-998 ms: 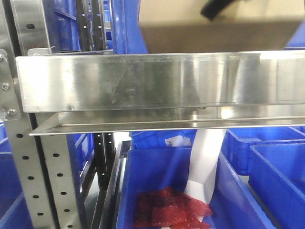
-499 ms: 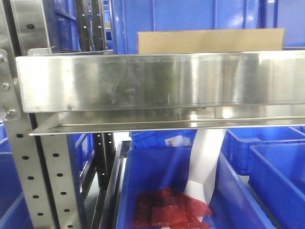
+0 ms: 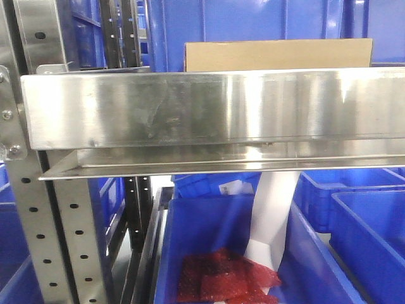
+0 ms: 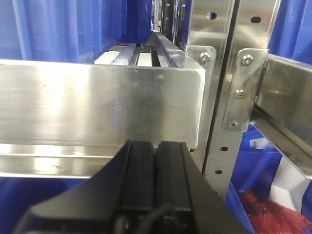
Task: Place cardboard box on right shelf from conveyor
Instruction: 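Lower the box onto the roller lane and open the right gripper, then withdraw the right gripper from the box on the shelf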
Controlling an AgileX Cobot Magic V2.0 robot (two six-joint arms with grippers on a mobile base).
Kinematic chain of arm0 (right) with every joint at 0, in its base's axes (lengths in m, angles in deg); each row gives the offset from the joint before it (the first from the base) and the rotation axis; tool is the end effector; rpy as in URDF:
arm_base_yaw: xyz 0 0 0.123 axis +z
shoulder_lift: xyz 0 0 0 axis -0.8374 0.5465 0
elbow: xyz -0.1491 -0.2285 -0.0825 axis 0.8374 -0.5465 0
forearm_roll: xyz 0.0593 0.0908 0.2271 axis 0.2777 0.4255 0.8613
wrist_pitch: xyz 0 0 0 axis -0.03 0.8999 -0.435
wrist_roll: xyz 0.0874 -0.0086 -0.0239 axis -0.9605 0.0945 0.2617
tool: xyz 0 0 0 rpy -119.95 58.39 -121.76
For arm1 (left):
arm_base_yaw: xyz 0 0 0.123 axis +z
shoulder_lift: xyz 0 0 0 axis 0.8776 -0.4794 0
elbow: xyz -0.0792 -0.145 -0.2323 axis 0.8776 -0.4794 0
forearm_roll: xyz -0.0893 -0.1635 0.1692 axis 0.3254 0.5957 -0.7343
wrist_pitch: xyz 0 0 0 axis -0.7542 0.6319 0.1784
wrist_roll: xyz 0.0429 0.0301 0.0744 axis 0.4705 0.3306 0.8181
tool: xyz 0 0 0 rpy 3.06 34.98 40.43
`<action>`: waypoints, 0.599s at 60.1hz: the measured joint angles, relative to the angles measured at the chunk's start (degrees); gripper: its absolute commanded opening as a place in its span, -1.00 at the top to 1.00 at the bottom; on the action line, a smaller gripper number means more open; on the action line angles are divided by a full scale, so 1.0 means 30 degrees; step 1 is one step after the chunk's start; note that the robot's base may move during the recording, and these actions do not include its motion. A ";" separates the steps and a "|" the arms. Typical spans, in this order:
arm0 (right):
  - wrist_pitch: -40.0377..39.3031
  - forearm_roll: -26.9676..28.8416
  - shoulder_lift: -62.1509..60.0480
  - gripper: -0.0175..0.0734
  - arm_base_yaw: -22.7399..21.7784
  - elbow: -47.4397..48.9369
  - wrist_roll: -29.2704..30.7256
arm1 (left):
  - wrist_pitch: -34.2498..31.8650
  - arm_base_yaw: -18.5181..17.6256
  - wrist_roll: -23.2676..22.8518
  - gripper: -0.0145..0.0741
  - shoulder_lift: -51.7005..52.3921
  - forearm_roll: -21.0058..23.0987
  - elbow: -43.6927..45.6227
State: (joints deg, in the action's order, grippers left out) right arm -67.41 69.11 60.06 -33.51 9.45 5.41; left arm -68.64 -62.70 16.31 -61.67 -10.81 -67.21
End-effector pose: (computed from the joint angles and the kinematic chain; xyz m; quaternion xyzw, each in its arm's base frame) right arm 0.1123 0.0553 0.3575 -0.1608 0.7677 0.1662 0.5977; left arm 0.0566 -0.0023 0.1923 0.0003 0.7250 -0.0221 0.6883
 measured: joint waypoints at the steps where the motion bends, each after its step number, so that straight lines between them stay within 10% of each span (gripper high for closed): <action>1: 0.0000 0.0000 -0.0144 0.54 0.0000 0.0000 0.0000 | 0.0000 0.0000 0.0000 0.94 0.0000 0.0000 0.0000; 36: -0.0075 0.0000 -0.0380 0.54 0.0000 -0.0158 0.0000 | 0.0000 0.0000 0.0000 0.93 0.0000 0.0000 0.0000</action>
State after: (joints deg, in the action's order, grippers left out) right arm -67.64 69.11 58.92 -33.51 8.97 5.41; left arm -68.64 -62.70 16.31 -61.67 -10.81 -67.21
